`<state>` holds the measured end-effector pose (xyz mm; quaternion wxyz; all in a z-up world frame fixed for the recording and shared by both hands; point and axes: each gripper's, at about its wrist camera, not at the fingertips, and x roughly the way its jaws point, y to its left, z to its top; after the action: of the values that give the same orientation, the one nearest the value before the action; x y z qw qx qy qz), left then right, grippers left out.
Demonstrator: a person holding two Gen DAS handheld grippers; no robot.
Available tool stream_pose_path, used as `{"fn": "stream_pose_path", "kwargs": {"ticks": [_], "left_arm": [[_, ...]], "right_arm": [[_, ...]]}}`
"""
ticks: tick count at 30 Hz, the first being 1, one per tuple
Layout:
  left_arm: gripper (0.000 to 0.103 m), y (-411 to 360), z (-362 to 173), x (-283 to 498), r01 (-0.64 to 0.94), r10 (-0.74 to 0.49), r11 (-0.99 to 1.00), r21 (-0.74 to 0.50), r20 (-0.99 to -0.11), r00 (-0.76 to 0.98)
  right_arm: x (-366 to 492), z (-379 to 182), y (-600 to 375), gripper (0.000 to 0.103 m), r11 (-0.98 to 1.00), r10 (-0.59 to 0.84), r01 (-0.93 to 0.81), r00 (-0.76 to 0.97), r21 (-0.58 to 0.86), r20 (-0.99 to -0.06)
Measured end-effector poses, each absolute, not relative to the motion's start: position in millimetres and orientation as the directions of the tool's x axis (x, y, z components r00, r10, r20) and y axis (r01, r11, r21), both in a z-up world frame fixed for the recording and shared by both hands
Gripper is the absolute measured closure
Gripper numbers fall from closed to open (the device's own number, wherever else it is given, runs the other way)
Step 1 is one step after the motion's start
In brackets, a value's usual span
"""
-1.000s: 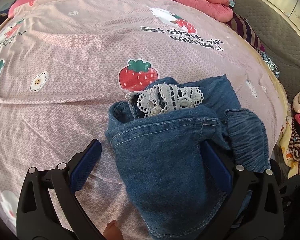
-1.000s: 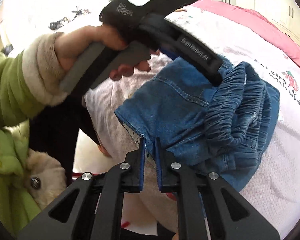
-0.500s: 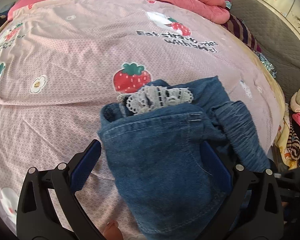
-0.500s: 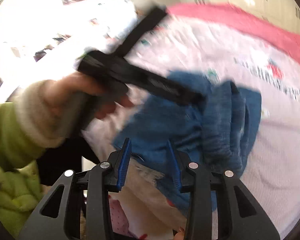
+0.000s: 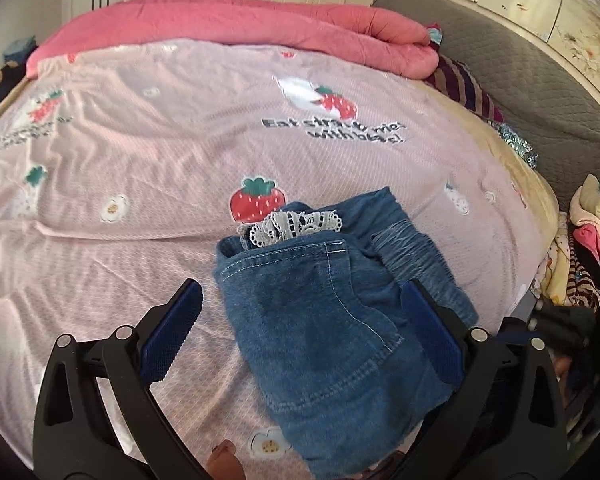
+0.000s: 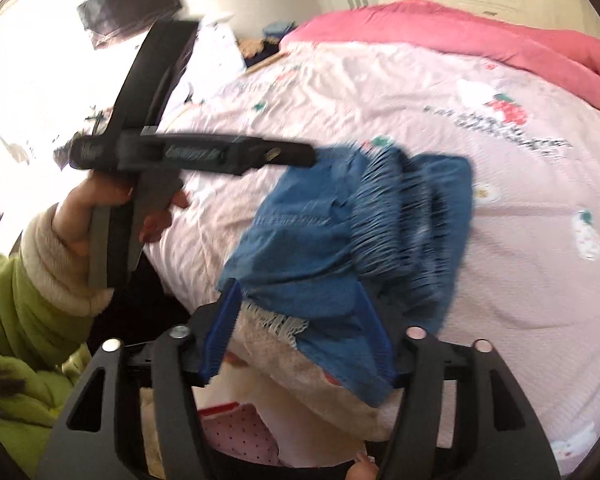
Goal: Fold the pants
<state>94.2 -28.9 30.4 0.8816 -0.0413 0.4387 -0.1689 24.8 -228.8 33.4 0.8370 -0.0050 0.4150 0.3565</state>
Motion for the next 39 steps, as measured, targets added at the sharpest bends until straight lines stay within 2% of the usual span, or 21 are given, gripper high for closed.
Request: {"fn": "stream_pose_path", "kwargs": {"ticks": [3,8,20,28,39], "left_arm": [[0.009,-27.4,37.7,85.6,0.267,-0.323,0.942,-0.201,-0.752,0.574],[0.009,-25.5,42.0,73.8,0.270,-0.322,0.942,-0.197,-0.751,0.576],[0.009,-19.7,18.8,52.0,0.259,-0.281,0.953,-0.158,-0.784,0.553],[0.009,-23.8,-8.6,57.4,0.246,-0.345,0.935,-0.254,-0.809,0.476],[0.009,-25.5,-27.2,71.0,0.224,-0.335,0.939,-0.260,-0.833,0.439]], "right_arm": [[26.1,45.2,-243.1,0.022,0.775,0.579,-0.566,0.456,0.282,-0.676],[37.7,46.9,-250.3,0.012,0.823,0.530,-0.502,0.512,0.265,-0.676],[61.1,25.1,-267.4,0.008,0.869,0.478,-0.390,0.503,0.305,-0.720],[73.7,15.6,-262.9,0.007,0.859,0.500,-0.381,0.480,0.343,-0.721],[110.4,-10.3,-248.9,0.006,0.854,0.509,-0.368,0.437,0.369,-0.742]]}}
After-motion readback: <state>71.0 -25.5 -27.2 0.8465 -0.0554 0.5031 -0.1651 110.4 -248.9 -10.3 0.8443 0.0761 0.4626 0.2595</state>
